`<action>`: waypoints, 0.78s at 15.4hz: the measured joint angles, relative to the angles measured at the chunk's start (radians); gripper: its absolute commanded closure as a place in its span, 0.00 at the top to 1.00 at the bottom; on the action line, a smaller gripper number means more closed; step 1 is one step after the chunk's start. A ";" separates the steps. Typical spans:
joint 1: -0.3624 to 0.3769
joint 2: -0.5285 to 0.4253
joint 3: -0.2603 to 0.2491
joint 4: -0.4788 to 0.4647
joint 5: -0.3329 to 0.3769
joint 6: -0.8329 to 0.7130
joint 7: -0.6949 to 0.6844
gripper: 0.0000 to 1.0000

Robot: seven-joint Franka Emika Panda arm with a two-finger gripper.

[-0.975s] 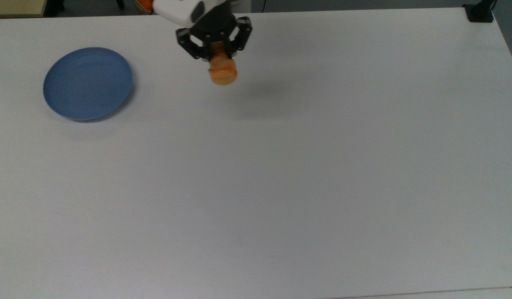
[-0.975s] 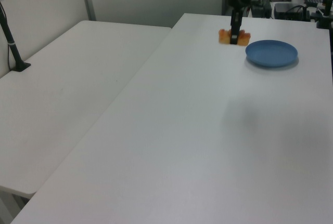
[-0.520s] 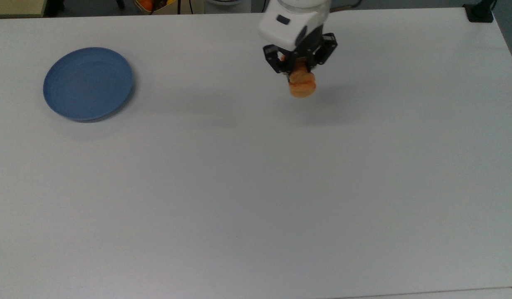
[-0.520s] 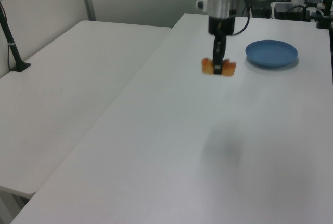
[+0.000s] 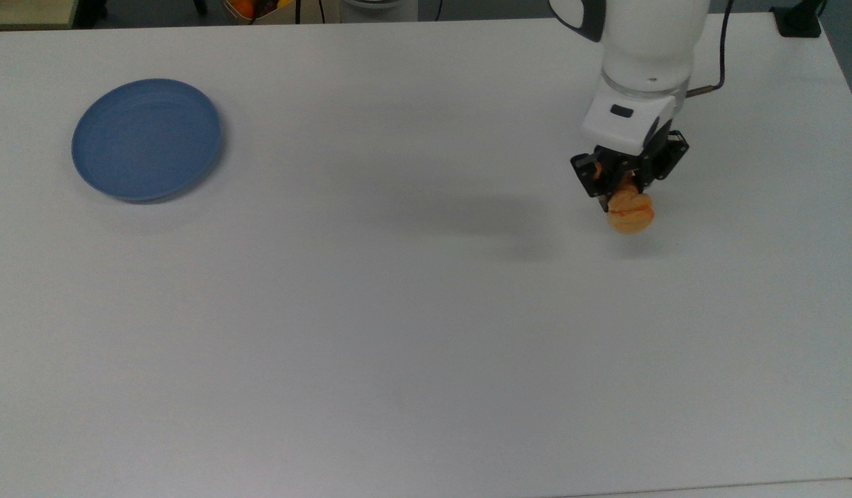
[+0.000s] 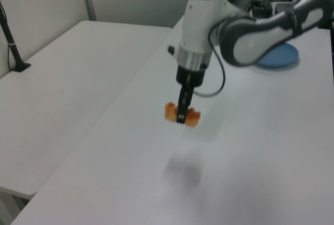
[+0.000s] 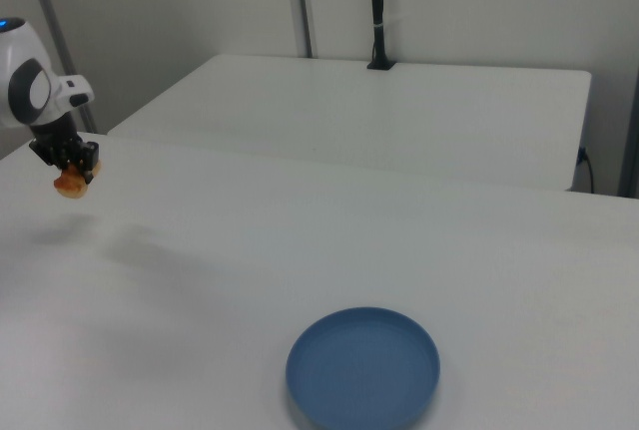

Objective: Put the bread on the table
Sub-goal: 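Lift the bread roll off the plate and carry it across the table, then lower the bread roll onto the table and open the gripper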

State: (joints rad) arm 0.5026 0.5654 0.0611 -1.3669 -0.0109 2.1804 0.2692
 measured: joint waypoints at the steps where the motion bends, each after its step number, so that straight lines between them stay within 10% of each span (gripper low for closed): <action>1: 0.016 0.022 0.000 0.001 -0.021 0.046 0.024 0.38; 9: 0.048 0.199 0.000 0.056 -0.111 0.259 0.113 0.42; 11: 0.048 0.214 0.000 0.061 -0.114 0.265 0.114 0.55; 12: 0.048 0.215 0.000 0.061 -0.114 0.266 0.114 0.81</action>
State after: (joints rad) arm 0.5503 0.7808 0.0615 -1.3059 -0.1253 2.4462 0.3833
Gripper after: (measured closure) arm 0.577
